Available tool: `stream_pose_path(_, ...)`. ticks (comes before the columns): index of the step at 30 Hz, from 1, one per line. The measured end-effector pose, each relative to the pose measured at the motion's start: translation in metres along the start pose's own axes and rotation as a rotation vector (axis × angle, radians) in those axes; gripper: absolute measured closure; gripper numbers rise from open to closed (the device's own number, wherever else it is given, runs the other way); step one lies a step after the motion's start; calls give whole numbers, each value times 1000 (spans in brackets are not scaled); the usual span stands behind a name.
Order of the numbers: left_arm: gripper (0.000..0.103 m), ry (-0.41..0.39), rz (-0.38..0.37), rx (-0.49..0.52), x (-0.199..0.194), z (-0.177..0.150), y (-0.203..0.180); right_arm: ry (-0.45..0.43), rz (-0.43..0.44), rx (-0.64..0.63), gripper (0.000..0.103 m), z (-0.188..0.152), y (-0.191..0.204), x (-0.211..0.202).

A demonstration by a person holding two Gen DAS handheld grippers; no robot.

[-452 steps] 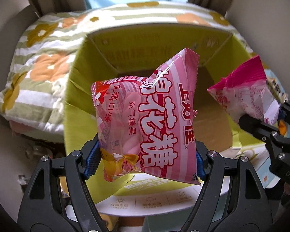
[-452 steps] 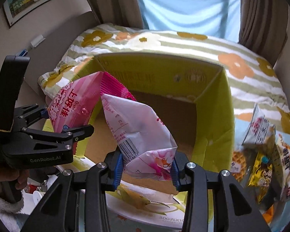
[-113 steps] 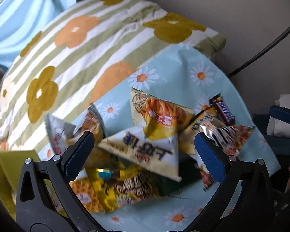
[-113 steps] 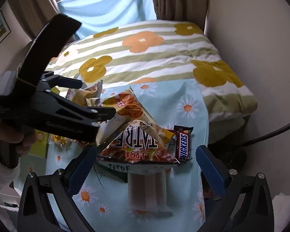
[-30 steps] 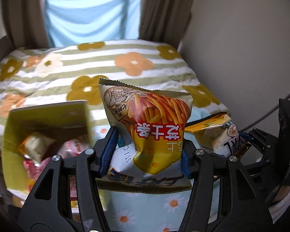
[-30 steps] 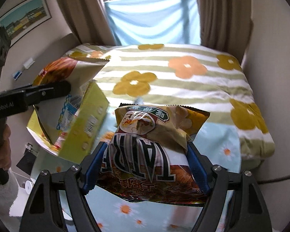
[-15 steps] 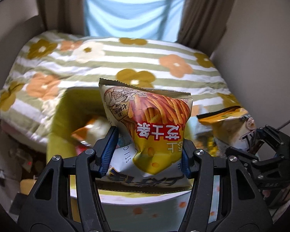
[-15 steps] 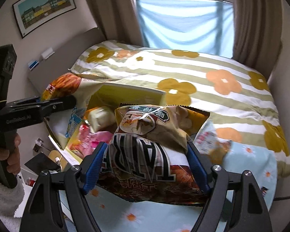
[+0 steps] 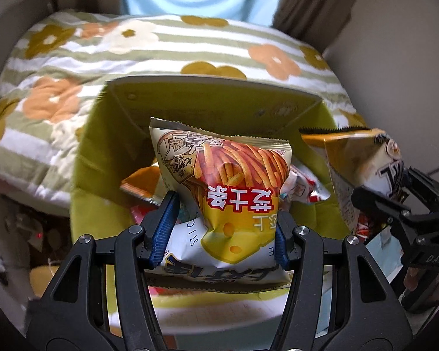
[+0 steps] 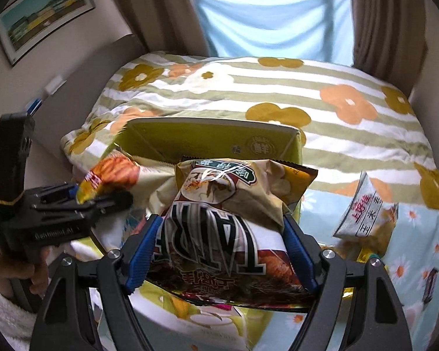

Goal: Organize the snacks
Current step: 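Lift both bags and carry them over the yellow box, then open the left gripper over the box while the right releases the TATRE bag into it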

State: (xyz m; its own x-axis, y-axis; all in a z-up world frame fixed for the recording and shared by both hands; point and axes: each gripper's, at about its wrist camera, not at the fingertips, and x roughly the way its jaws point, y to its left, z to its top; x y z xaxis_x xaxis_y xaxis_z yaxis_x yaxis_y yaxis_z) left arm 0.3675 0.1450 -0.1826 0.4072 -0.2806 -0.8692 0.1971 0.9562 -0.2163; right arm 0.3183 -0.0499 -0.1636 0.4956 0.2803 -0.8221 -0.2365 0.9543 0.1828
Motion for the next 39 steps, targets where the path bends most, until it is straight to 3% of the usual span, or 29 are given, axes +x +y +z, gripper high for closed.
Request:
stream_pose_path(10, 49, 91, -46, 77, 40, 0, -17, 36, -27, 65, 26, 3, -9, 11)
stream_pose_path(12, 42, 102, -46, 77, 42, -1, -20, 31, -19, 53, 26, 6, -10, 12)
stream_pose_path(14, 5, 102, 2, 82, 42, -2, -24, 33, -11, 48, 25, 8, -10, 13)
stream_pose_path(15, 1, 88, 20, 89, 39, -4, -23, 35, -8, 50, 24, 9, -11, 14)
stream_pose_path(19, 0, 58, 61, 90, 27, -9, -22, 35, 16, 43, 24, 11, -13, 12)
stream_pose_path(25, 0, 48, 42, 14, 15, -20, -7, 38, 37, 28, 24, 11, -12, 17)
stream_pose_path(31, 0, 30, 71, 17, 3, -28, -5, 43, 52, 17, 23, 23, -7, 25)
stream_pose_path(34, 0, 21, 73, 7, -1, -29, -3, 36, 21, -7, 15, 29, 0, 29)
stream_pose_path(36, 0, 16, 72, 1, -5, -31, -2, 6, 7, -11, 3, 31, 2, 27)
stream_pose_path(39, 0, 19, 70, -6, -7, -34, 0, -77, 4, -18, 2, 27, 4, 18)
